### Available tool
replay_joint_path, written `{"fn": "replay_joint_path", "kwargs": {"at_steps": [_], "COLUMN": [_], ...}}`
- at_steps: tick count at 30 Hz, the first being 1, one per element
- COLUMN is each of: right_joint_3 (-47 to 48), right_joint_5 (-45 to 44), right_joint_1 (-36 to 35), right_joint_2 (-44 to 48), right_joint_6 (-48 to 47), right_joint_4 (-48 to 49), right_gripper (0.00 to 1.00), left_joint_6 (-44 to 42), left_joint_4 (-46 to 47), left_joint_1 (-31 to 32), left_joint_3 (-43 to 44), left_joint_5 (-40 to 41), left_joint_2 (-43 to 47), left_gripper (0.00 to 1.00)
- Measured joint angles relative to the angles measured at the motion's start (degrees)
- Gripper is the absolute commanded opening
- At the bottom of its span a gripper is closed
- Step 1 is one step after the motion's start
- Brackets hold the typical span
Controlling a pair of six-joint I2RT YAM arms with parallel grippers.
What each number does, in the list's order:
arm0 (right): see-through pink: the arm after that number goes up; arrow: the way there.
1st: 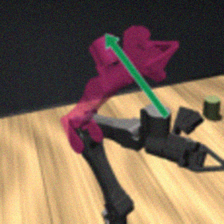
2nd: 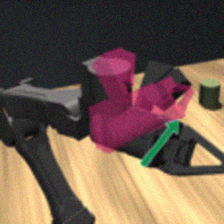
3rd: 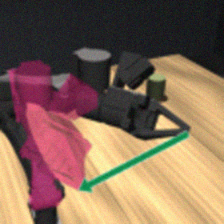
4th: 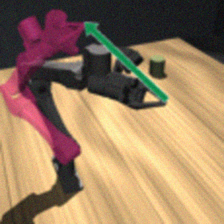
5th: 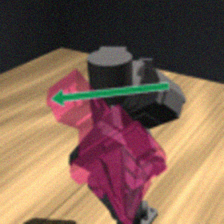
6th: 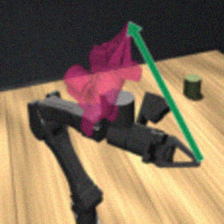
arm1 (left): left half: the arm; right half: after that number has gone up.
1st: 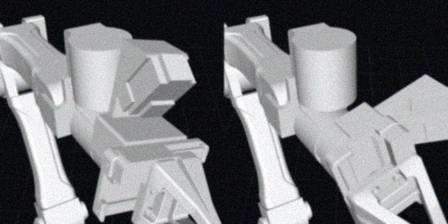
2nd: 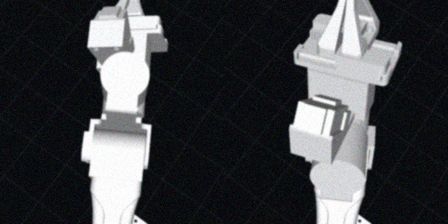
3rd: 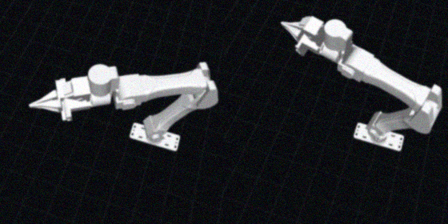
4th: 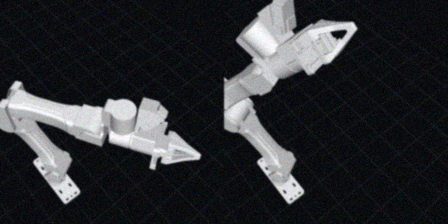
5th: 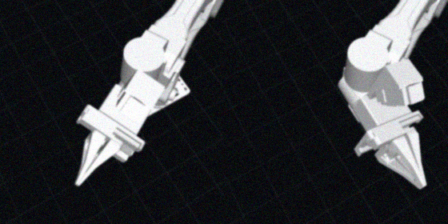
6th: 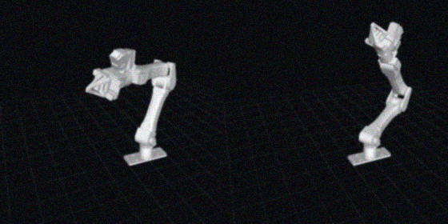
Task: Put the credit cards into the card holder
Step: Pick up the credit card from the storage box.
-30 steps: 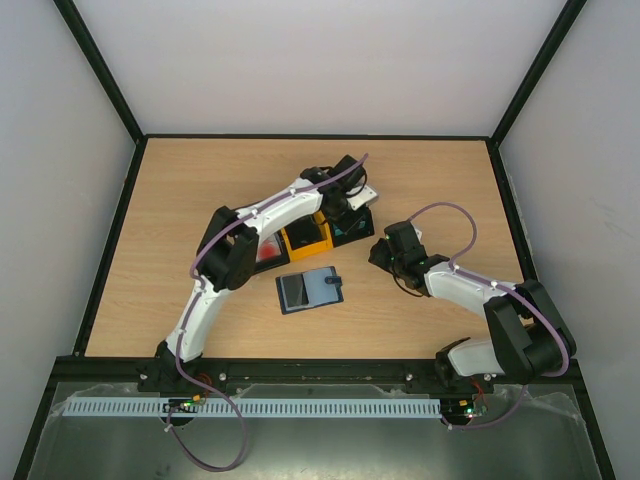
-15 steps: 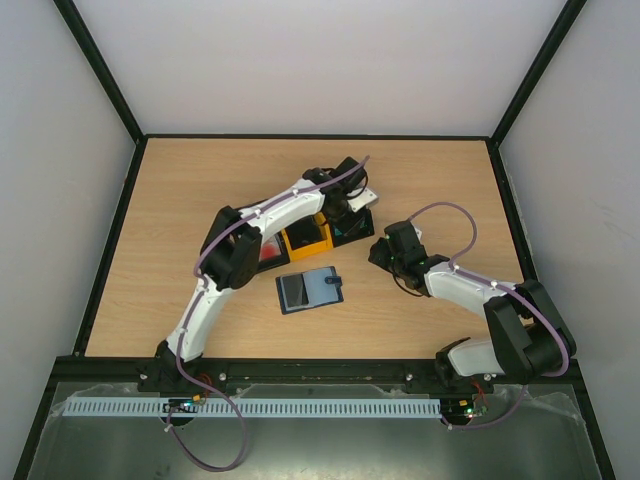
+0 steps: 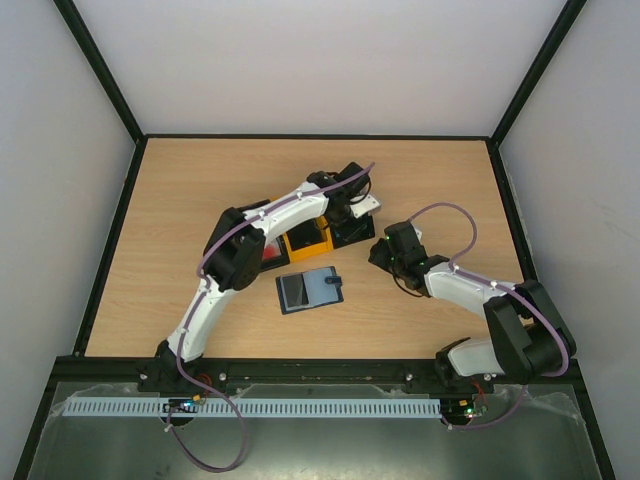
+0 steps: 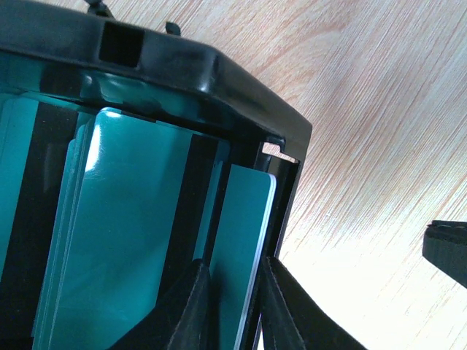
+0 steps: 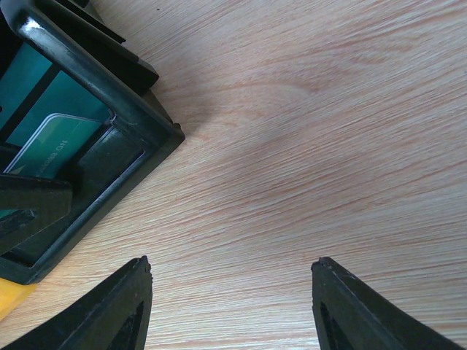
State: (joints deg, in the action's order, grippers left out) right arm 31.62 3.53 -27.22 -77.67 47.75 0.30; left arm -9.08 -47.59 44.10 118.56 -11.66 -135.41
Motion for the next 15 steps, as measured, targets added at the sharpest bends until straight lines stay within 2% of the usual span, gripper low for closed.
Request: {"fn": "replay_joint_path", "kwargs": {"at_steps": [15], "right_joint_3": [-0.02], "right_joint_5": [0.02], "right_joint_1": [0.0], "right_joint_2": [0.0], "right_joint_6": [0.11], "right_joint_4": [0.0], "right_gripper": [0.59], "left_joint_6": [-0.63], "left_joint_4": [-0.63], "left_joint_1": [0.0], "left_joint_3": [0.0], "left_joint_5": [-0.61], "left_joint_2": [0.7], "left_gripper": [0.22]}}
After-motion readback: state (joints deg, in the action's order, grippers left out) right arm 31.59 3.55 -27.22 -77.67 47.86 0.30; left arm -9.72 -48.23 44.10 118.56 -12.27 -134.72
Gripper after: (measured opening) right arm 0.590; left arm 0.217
